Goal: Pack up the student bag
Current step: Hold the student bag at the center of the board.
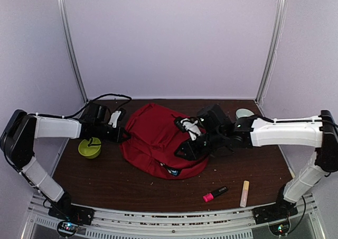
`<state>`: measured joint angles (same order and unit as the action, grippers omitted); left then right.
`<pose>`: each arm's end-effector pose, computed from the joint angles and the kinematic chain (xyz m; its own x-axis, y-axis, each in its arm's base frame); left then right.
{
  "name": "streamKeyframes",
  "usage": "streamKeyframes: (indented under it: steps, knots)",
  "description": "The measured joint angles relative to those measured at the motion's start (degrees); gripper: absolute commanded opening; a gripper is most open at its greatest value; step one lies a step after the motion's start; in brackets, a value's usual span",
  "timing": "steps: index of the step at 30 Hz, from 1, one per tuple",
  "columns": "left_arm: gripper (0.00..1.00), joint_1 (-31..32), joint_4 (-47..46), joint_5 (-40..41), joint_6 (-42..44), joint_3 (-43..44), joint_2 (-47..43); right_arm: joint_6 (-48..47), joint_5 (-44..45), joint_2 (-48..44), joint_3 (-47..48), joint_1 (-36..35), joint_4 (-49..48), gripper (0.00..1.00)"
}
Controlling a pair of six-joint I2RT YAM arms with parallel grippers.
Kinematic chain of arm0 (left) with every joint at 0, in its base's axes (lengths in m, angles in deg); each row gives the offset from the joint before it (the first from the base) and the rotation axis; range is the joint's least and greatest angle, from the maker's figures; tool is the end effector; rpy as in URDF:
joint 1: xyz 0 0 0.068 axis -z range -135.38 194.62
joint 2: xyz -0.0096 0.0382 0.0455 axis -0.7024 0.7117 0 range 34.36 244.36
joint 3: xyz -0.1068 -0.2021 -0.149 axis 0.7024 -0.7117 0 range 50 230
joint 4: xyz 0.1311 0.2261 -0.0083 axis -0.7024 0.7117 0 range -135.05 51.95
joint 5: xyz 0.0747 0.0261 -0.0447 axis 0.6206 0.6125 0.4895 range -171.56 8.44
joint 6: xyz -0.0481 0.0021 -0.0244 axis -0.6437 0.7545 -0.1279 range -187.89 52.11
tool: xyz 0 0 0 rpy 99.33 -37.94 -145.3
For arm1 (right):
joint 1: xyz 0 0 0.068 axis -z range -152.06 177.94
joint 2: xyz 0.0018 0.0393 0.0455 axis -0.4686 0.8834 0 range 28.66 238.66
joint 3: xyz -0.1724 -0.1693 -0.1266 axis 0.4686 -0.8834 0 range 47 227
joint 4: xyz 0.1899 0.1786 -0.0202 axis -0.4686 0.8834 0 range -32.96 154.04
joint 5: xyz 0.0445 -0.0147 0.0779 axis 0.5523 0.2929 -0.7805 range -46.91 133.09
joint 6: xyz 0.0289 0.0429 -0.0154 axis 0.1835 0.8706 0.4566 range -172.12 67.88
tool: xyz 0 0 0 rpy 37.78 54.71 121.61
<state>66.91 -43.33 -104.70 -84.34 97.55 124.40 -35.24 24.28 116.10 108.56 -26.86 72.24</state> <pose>0.2889 -0.1335 0.1818 -0.7914 0.0428 -0.6098 0.4016 0.7885 -0.4658 0.1842 0.2813 0.2534 -0.6278 -0.4130 -0.6598 -0.7642 0.4881 0.4215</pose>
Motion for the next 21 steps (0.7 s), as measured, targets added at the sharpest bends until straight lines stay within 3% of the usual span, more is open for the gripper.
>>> streamKeyframes:
  steps: [8, 14, 21]
  knots:
    - [0.00, 2.80, 0.11, 1.60, -0.11, -0.83, -5.18, -2.14, -3.63, 16.06, 12.83, -5.01, 8.94, 0.35]
    - [0.00, 4.04, 1.81, 4.00, 0.57, -0.81, -5.25, -2.71, -2.05, 17.05, 13.55, -5.01, 14.62, 0.33]
    - [0.00, 5.44, 3.45, 5.81, 1.90, -0.48, -5.25, -5.31, -2.64, 15.19, 13.97, -4.50, 17.11, 0.43]
